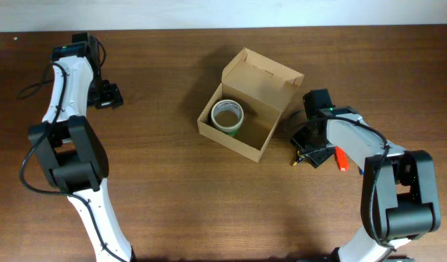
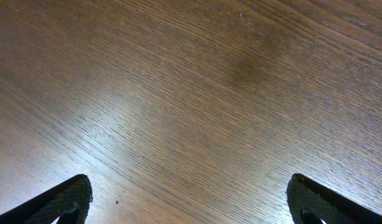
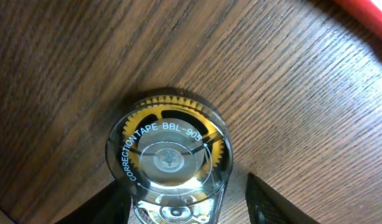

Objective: Pack container
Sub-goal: 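Move the right gripper down onto the yellow correction tape, then lift the correction tape and carry it over the box with the right gripper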

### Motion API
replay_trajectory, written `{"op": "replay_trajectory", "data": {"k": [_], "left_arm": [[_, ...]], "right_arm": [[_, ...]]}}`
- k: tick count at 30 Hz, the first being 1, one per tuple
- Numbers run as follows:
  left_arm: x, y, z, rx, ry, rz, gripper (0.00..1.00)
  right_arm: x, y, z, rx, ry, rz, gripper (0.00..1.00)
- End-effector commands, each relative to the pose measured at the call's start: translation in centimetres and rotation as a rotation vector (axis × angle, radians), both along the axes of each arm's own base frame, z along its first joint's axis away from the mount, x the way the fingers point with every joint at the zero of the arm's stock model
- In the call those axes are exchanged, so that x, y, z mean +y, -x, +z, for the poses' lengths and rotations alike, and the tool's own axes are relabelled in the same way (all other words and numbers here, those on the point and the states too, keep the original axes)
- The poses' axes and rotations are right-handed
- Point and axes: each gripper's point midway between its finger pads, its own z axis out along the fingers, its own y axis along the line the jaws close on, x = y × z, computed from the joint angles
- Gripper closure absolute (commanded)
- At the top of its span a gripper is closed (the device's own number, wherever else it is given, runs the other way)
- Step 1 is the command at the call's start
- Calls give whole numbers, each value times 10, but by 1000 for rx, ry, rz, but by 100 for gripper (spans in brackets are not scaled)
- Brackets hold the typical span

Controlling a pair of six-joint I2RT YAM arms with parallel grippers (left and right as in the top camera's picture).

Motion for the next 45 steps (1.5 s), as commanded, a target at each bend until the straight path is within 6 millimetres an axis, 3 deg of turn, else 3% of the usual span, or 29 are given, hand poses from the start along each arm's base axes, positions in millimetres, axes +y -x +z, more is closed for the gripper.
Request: {"op": "replay_trajectory", "data": {"k": [1,9,11,16,27,33,45], "left_arm": [[0,0,4,-6,2,-7,0],[0,0,4,-6,2,-7,0],[0,0,4,-6,2,-7,0],[0,0,4,-6,2,-7,0],[0,0,4,-6,2,-7,0],[0,0,4,-6,2,-7,0],[0,0,4,-6,2,-7,0]], "right_arm": [[-4,0,-17,22,20,13,45],[-10,-7,-16,-9,43,55,51],[-11,-7,-16,-8,43,58,66],[-11,-6,-16,-3,43,66,84],[-9,-13,-10,-29,41,178,85],[-11,-39,35,-127,71,255,84],[-10,-69,159,-288,109,255,84]]}}
